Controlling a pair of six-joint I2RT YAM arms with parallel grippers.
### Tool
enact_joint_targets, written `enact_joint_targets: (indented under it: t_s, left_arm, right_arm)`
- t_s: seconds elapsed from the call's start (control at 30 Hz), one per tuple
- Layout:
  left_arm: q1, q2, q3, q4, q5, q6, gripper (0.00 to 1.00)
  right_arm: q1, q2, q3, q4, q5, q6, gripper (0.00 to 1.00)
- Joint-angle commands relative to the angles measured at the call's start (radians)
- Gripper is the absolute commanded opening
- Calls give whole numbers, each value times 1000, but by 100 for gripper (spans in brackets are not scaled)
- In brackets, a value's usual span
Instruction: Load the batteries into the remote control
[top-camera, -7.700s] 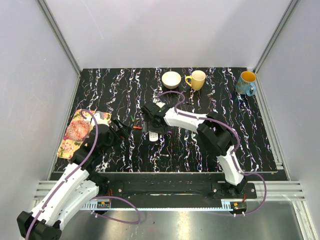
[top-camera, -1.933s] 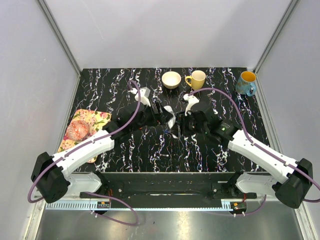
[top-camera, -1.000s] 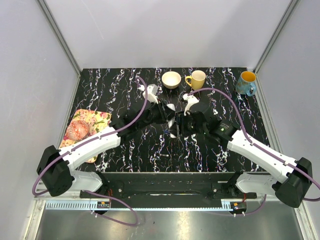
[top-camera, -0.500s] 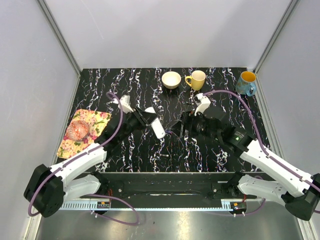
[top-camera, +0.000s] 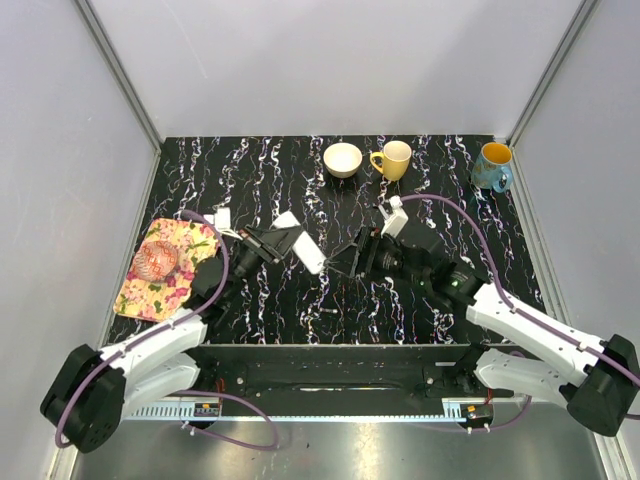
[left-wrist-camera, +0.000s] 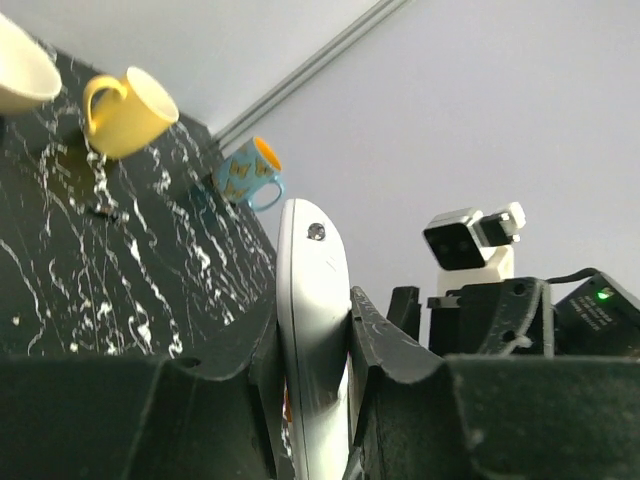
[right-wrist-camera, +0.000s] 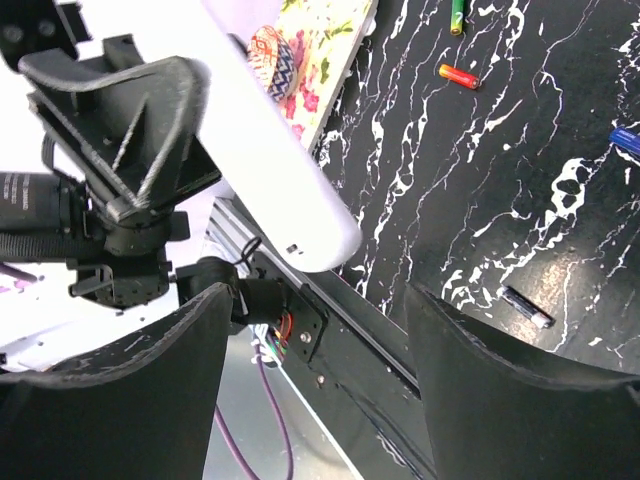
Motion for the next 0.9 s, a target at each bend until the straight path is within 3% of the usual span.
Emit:
enact_joint_targets:
  t_s: [0.0, 0.17, 0.23, 0.37, 0.5, 0.87]
  left_arm:
    - [-12, -88, 12, 108, -72, 108, 0]
    - [-41, -139, 21, 50, -171, 198, 0]
    - [-49, -148, 26, 25, -190, 226, 0]
    - [-73, -165, 29, -18, -251, 260, 0]
    - [-110, -171, 40, -74, -325, 318, 0]
    - [-144, -163, 46, -58, -366, 321, 0]
  right_arm:
    - [8, 28, 51, 20, 25, 68, 75]
    - [8, 42, -21, 180, -12, 196, 71]
    - [8, 42, -45, 274, -13, 236, 65]
    - [8, 60, -26, 265, -9, 256, 59]
    - [8, 74, -49, 392, -13, 322, 59]
    - [8, 208, -23, 441, -59, 387, 62]
